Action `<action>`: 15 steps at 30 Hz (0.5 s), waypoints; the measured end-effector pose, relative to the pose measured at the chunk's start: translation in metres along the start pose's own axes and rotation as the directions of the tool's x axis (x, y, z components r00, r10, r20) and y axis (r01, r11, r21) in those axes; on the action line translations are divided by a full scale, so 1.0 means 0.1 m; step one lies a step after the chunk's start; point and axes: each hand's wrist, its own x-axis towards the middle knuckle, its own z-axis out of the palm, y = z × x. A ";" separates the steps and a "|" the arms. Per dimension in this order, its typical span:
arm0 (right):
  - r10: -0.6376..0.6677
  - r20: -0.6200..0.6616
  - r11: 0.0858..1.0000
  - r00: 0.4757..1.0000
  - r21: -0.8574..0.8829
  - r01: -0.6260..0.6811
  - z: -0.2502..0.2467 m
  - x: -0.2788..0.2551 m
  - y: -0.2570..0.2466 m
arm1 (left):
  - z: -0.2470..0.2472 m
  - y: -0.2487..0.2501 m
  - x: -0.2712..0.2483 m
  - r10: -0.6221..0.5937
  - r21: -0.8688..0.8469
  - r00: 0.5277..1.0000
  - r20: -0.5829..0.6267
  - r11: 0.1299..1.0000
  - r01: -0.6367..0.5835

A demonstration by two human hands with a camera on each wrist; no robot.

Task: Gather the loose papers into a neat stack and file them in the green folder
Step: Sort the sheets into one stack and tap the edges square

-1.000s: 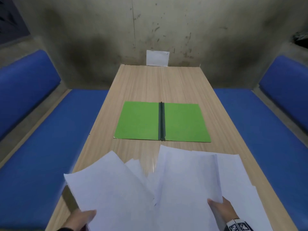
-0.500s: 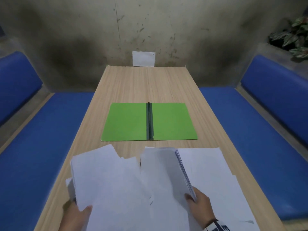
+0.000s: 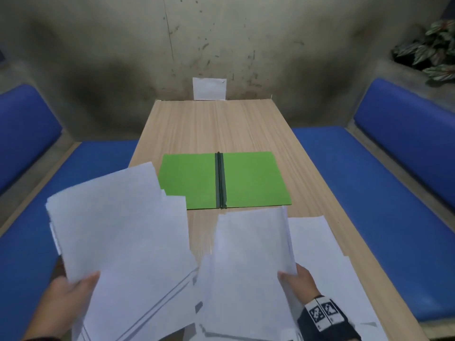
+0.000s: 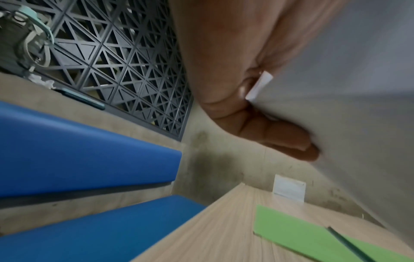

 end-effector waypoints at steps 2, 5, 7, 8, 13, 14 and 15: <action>0.051 -0.039 0.995 0.998 -0.083 -0.054 0.02 0.14 0.06 | -0.01 0.13 0.01 0.093 0.011 0.995 0.037 0.996 -0.093; 0.092 -0.073 0.977 0.993 -0.189 -0.104 0.04 0.26 0.12 | 0.02 0.58 -0.21 0.242 0.036 0.969 0.058 0.969 -0.244; 0.085 -0.071 0.971 0.994 -0.218 -0.099 0.05 0.28 0.11 | 0.02 0.72 -0.30 0.277 0.043 0.955 0.107 0.958 -0.283; 0.081 -0.069 0.973 0.994 -0.209 -0.094 0.04 0.27 0.10 | 0.04 0.77 -0.31 0.297 0.042 0.946 0.130 0.952 -0.304; 0.041 -0.055 0.996 0.998 -0.076 -0.045 0.02 0.24 0.08 | 0.13 0.96 -0.44 0.286 0.034 0.933 0.218 0.953 -0.300; 0.029 -0.058 0.999 0.998 -0.041 -0.031 0.01 0.23 0.08 | 0.15 0.98 -0.46 0.282 0.026 0.925 0.254 0.954 -0.298; 0.030 -0.067 0.999 0.997 -0.008 -0.031 0.01 0.23 0.08 | 0.19 1.02 -0.48 0.293 0.013 0.916 0.276 0.951 -0.308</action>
